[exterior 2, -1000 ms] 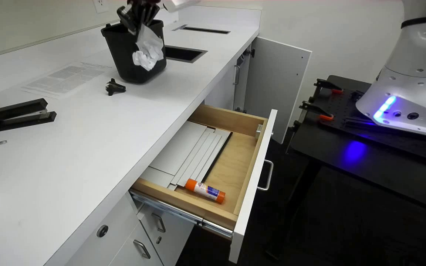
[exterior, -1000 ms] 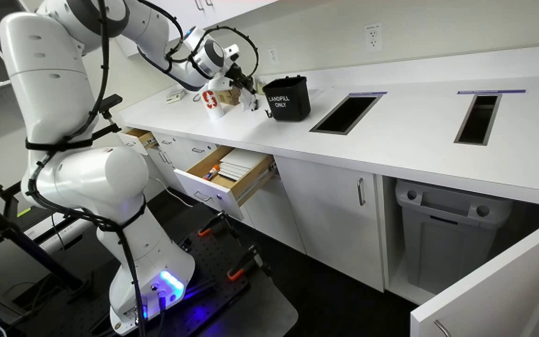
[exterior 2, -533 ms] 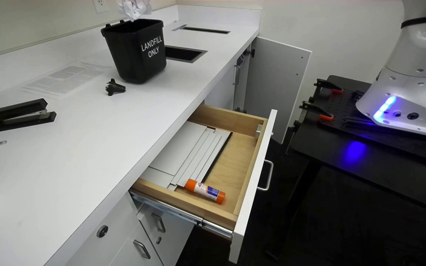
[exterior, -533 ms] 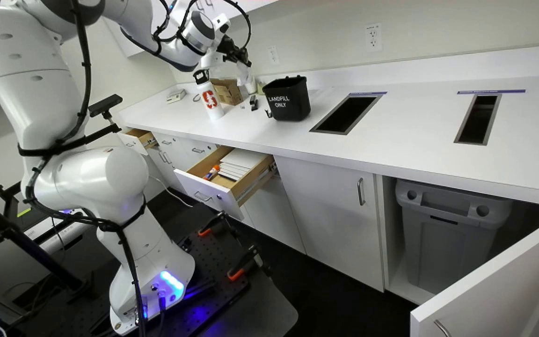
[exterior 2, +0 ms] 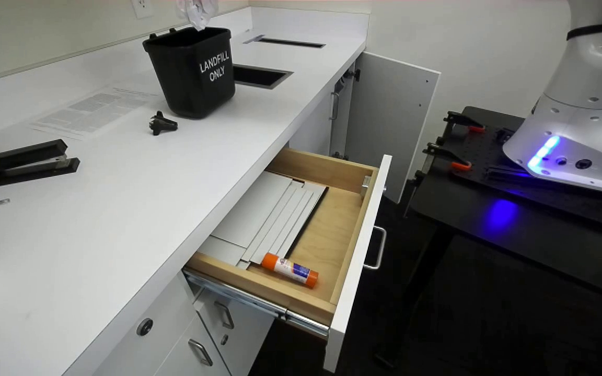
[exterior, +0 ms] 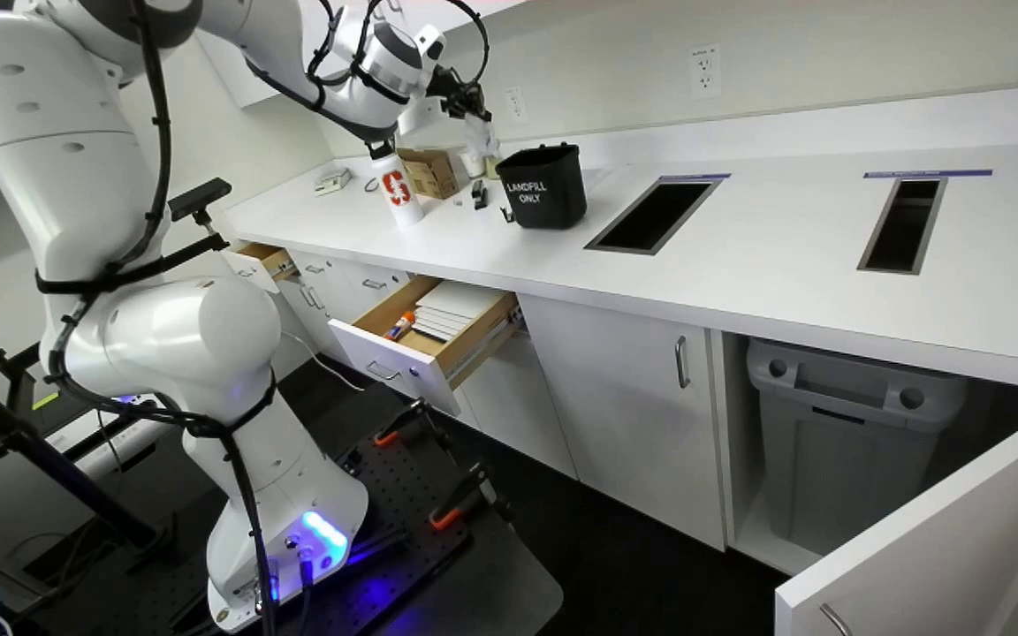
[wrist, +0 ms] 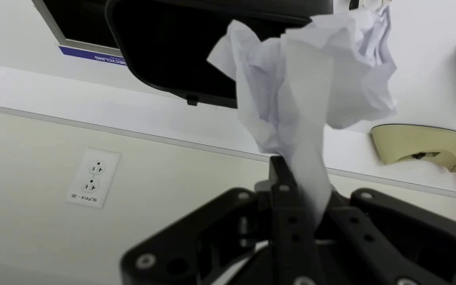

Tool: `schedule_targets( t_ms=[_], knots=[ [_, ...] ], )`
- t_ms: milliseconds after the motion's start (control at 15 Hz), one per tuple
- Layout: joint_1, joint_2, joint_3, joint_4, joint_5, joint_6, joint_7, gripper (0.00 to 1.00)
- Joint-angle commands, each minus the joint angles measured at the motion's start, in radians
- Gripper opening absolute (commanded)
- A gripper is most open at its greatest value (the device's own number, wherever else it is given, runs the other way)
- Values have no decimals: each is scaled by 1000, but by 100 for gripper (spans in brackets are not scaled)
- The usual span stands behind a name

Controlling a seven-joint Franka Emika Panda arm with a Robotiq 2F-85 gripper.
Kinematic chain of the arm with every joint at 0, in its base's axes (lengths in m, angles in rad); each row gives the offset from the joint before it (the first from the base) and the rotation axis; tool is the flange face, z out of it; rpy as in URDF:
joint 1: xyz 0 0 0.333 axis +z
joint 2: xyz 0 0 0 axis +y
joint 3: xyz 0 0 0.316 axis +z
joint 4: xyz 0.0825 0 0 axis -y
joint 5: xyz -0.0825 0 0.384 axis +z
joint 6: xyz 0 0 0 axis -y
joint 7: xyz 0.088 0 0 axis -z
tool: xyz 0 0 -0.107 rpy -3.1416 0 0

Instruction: Pick up the paper from the countertop and put it in the black waste bin

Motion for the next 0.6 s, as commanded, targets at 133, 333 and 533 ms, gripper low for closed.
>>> schedule_targets(
  t_ms=[133,333,533],
  knots=[
    [12,24,-29,29,-51,4,53,5],
    [23,94,-100,112,-169,24,185,5],
    [16,171,-154,192,-265,29,298,5]
  ],
)
